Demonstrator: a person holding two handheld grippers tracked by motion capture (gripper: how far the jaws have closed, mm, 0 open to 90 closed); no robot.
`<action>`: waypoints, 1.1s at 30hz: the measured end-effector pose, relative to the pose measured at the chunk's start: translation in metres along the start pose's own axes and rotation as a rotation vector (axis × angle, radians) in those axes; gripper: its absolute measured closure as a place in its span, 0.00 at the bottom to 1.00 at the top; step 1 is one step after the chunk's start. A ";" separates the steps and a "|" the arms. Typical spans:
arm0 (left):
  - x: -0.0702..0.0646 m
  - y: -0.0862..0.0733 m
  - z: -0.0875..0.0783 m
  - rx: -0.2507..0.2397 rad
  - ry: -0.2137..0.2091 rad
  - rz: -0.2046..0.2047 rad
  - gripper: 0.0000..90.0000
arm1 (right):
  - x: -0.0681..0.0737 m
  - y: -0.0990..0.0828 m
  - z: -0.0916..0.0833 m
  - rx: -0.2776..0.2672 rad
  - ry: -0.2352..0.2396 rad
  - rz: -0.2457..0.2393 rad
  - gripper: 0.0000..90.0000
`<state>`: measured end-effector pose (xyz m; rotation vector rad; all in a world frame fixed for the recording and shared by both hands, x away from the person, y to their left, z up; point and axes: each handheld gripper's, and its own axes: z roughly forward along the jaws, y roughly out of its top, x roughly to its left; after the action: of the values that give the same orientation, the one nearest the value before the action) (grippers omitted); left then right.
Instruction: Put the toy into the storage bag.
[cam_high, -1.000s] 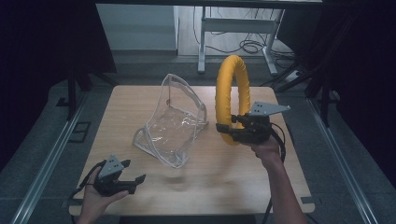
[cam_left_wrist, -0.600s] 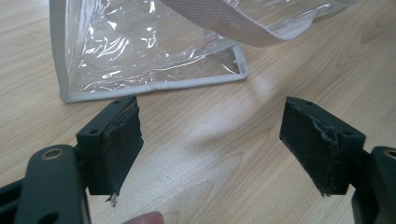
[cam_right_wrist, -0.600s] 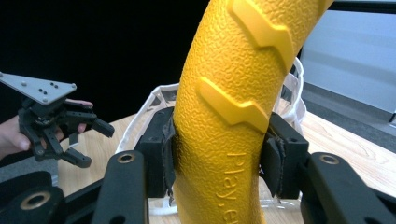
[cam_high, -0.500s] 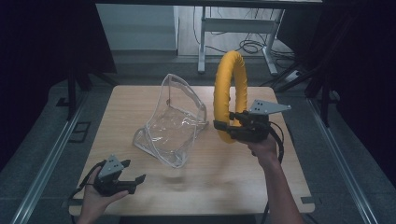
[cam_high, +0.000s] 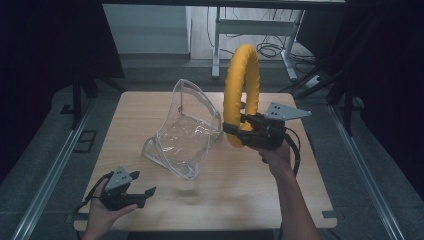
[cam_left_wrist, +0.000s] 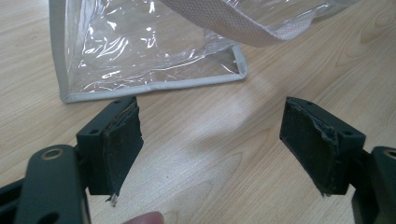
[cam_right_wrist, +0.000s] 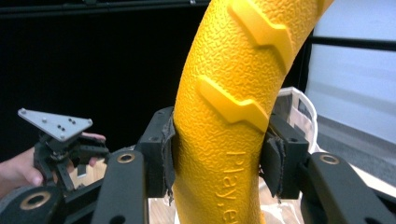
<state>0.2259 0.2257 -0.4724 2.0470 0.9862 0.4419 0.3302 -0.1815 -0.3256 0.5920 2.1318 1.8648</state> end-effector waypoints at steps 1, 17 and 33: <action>0.000 0.000 0.000 0.000 -0.001 0.000 0.23 | 0.001 0.001 0.000 -0.006 0.003 -0.006 0.57; 0.000 0.000 0.002 0.006 0.001 0.005 0.23 | 0.012 0.017 0.012 -0.073 0.022 -0.007 0.57; 0.000 0.000 0.001 0.006 -0.001 0.005 0.23 | 0.026 0.028 0.025 -0.115 0.055 -0.034 0.57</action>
<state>0.2264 0.2249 -0.4736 2.0551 0.9828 0.4418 0.3218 -0.1441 -0.3001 0.4815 2.0379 1.9909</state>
